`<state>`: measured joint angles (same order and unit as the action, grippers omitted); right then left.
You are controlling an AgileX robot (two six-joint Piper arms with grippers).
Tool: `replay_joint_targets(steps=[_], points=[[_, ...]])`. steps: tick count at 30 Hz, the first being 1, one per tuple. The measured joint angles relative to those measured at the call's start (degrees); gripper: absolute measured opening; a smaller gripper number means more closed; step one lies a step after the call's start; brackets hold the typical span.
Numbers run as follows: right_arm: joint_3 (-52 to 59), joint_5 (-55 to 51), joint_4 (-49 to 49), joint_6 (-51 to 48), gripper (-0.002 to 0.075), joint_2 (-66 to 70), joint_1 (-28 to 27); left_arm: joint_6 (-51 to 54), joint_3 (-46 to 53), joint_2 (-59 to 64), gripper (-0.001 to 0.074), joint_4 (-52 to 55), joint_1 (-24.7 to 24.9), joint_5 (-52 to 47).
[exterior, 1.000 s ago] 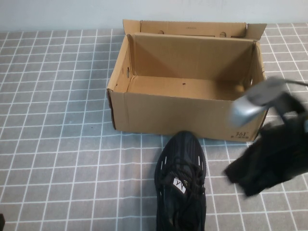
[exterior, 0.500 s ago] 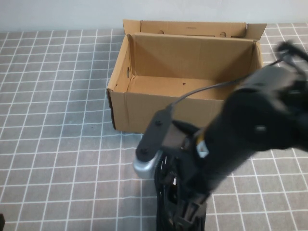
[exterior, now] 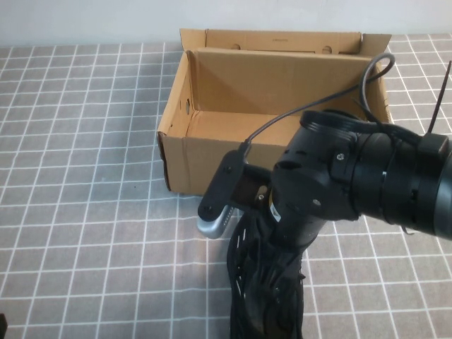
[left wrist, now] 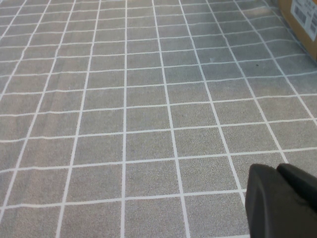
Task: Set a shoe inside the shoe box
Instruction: Pick up the shoe from the table
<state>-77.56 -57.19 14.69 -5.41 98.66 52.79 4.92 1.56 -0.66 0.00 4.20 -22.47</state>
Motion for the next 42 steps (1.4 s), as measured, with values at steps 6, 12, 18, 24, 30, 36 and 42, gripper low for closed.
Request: replay_joint_targets(steps=[6,12,18,24,30,36,42], points=[[-0.13,0.91,-0.31,1.51,0.0399,0.0,0.0,0.0,0.0,0.0,-0.0004,0.0,0.0,0.0],[-0.13,1.57,-1.37,1.6,0.0368,0.0,0.0,0.0,0.0,0.0,-0.0004,0.0,0.0,0.0],[-0.13,1.57,-0.42,1.6,0.0263,0.0,0.0,0.0,0.0,0.0,-0.0004,0.0,0.0,0.0],[-0.13,1.23,-0.42,1.6,0.0043,-0.12,0.0,0.0,0.0,0.0,-0.0004,0.0,0.0,0.0],[0.0,-0.51,-3.18,1.6,-0.0005,-7.43,0.0,0.0,0.0,0.0,-0.0004,0.0,0.0,0.0],[-0.37,-1.95,-7.42,1.6,-0.0005,-21.06,0.0,0.0,0.0,0.0,-0.0004,0.0,0.0,0.0],[-5.47,-7.79,-8.54,1.72,-0.0006,-25.07,0.0,0.0,0.0,0.0,-0.0004,0.0,0.0,0.0]])
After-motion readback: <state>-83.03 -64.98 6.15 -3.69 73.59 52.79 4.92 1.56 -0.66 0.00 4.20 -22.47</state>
